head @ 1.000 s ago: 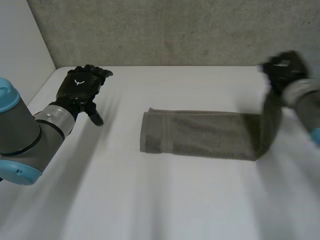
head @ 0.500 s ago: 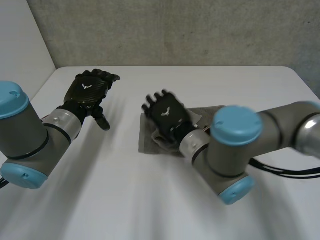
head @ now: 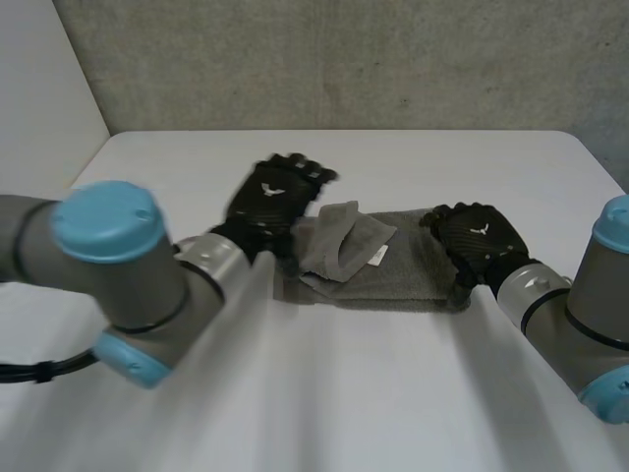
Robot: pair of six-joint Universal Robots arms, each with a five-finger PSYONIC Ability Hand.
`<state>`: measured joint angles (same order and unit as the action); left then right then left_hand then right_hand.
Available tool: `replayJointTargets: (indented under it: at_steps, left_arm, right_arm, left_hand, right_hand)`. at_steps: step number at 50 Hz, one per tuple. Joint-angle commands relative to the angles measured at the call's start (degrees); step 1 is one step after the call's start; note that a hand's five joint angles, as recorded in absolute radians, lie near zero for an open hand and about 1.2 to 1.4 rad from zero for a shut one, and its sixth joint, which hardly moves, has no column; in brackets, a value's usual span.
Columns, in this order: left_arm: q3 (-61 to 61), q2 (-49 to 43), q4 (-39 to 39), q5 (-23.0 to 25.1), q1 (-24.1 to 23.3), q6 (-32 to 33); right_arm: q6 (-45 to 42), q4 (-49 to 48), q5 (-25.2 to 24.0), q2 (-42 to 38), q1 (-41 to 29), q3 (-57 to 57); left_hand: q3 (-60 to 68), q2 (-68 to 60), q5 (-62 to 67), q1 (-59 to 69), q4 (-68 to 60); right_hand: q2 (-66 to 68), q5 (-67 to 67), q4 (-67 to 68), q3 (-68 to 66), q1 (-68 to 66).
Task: Fold the towel.
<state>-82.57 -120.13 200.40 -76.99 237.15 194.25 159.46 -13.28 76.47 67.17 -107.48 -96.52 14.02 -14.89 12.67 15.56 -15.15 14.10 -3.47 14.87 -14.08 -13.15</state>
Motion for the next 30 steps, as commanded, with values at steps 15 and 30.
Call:
replayJointTargets:
  at_steps: [15,30]
  left_arm:
    - [22.4,-22.3,-0.3,-3.1,-5.4,0.3]
    - [19.2,-20.9,-0.4,-17.7,-1.0,4.4]
  right_arm:
    - [-0.4,-0.8,0.0,-3.3,-0.9,-0.5]
    - [-5.5,-3.6,6.4,-8.3,-1.2,1.2]
  left_hand:
    - [4.1,-3.2,-4.6,2.5,-3.0]
    - [7.8,-6.9,-0.9,6.3,-6.7]
  right_hand:
    - [13.4,-14.1,12.7,-13.5,-14.4]
    - [25.1,-25.7,24.3,-25.1,-26.0]
